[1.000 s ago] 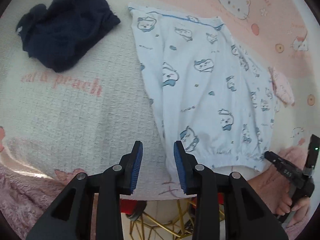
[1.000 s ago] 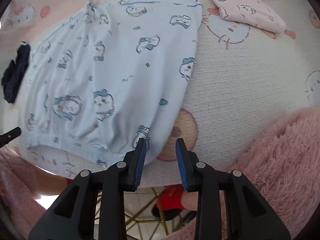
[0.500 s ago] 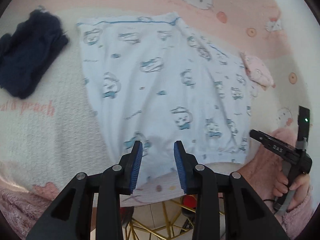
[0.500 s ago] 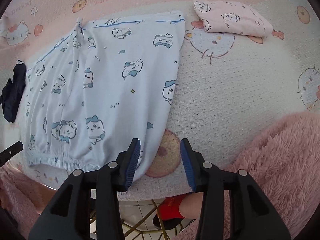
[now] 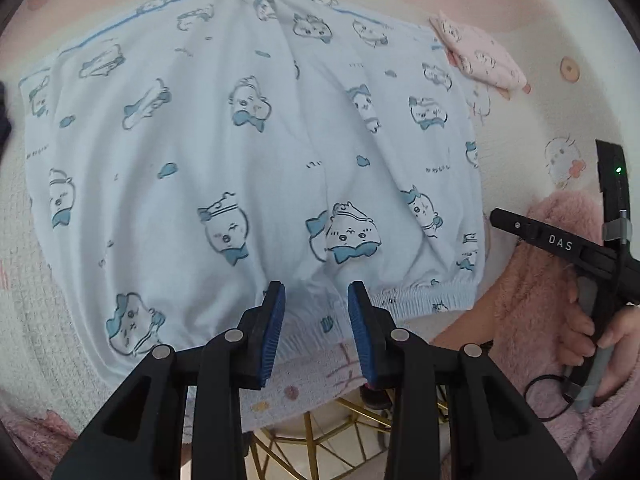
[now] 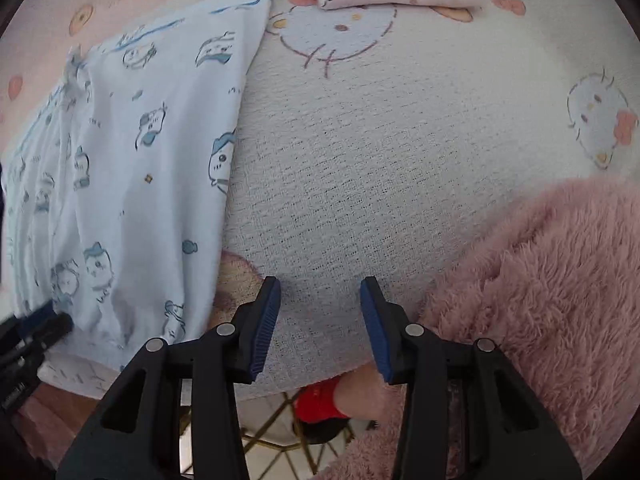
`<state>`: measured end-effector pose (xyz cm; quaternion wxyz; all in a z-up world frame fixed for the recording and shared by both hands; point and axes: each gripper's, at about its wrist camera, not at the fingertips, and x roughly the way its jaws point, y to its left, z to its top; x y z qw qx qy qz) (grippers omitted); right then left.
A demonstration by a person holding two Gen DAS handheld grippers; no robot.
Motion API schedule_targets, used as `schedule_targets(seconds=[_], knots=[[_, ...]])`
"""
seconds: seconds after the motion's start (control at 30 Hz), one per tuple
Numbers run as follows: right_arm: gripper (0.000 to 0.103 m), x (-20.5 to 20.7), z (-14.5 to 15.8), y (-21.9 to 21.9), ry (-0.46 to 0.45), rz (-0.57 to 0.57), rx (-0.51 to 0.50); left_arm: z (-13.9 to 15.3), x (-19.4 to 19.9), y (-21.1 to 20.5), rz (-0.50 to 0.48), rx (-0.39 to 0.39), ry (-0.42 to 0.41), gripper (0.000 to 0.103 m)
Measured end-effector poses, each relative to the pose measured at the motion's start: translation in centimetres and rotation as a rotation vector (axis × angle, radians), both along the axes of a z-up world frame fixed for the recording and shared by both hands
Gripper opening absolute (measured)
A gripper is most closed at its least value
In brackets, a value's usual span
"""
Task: Fold clothes
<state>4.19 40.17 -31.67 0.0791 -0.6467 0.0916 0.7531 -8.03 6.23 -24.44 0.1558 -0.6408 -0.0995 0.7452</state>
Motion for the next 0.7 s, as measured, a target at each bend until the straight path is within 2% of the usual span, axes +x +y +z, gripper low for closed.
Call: schedule_targets(seconds=[0.07, 0.13, 0.3, 0.47, 0.57, 0.6, 0.7], knots=[[0.042, -0.1, 0.8, -0.6, 0.062, 0.027, -0.054, 1.0, -0.1, -2.8, 0.087, -0.003, 0.009, 0.035], [0.042, -0.4, 1.5, -2.1, 0.098, 0.074, -0.055, 1.3, -0.3, -5.8, 0.174, -0.014, 0.007, 0.035], [0.042, -4.2, 3.7, -12.0, 0.115, 0.270, -0.050, 0.5, -1.4, -13.6, 0.371, -0.049, -0.025, 0.035], [0.042, -5.9, 5.2, -20.9, 0.142, 0.499, -0.060, -0.5, -3.1, -17.7, 0.439, 0.028, -0.009, 0.035], [0.042, -7.6, 4.4, -27.2, 0.137, 0.560, -0.058, -1.3, -4.5, -18.9, 0.450, 0.065, 0.000, 0.035], [0.042, -8.0, 4.2, -28.4, 0.135, 0.569, -0.060, -1.6, -4.8, -19.0, 0.443, 0.099, 0.004, 0.035], [0.042, -8.5, 4.1, -28.8, 0.129, 0.551, -0.076, -2.2, -5.3, -19.1, 0.428, 0.149, 0.005, 0.035]])
